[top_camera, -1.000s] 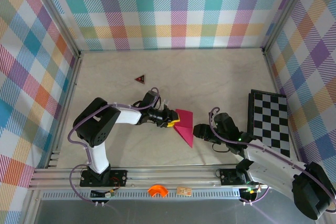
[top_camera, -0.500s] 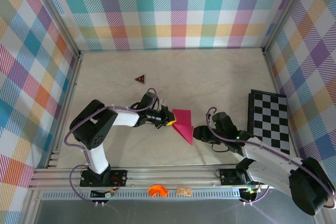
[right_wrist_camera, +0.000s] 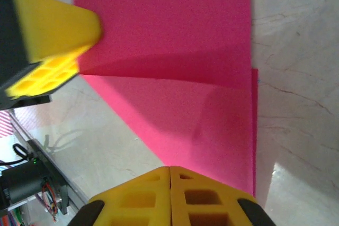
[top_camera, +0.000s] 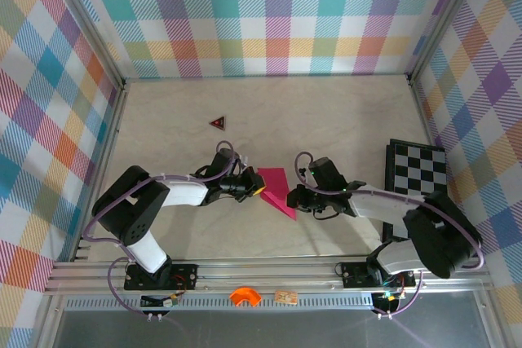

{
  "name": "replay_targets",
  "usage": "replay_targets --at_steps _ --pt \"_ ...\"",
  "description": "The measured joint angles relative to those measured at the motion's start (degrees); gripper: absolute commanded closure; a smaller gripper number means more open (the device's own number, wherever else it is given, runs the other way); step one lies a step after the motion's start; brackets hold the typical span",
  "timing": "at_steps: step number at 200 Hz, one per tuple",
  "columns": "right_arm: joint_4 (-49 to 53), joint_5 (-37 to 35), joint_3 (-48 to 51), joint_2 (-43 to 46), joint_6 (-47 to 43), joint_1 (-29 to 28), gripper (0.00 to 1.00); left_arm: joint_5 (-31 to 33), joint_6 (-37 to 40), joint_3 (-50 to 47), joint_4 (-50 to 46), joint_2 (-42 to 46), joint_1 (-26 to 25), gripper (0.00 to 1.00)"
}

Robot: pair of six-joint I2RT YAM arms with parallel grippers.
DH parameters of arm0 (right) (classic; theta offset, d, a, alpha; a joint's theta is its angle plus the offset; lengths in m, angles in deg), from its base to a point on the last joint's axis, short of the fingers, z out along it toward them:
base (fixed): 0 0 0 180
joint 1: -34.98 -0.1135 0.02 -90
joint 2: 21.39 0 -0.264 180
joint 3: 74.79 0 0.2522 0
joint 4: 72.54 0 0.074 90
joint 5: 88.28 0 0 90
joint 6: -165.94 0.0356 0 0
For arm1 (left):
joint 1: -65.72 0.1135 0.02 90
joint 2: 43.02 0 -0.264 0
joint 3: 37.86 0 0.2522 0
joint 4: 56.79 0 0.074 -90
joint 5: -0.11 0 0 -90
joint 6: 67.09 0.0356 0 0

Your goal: Fold a paper plane with a square sheet of paper (pick it up from the middle)

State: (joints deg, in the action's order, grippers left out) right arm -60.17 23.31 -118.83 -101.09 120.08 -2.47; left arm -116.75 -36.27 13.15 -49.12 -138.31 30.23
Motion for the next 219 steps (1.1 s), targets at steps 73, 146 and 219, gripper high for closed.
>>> replay_targets --at_steps 73,146,219 --pt "-1.6 0.4 2.2 -4.6 0.6 0.0 0.93 -1.2 1.2 0.5 -0.3 -0.6 0.0 0.80" --pt "-4.9 3.2 1.2 -8.0 -1.0 0.4 0.93 -8.8 5.8 3.6 -1.1 -5.6 2.5 0.66" --pt "-4.0 3.4 0.6 -8.2 -3.0 0.6 0.92 -8.1 11.8 6.2 -10.4 -5.3 4.5 0.63"
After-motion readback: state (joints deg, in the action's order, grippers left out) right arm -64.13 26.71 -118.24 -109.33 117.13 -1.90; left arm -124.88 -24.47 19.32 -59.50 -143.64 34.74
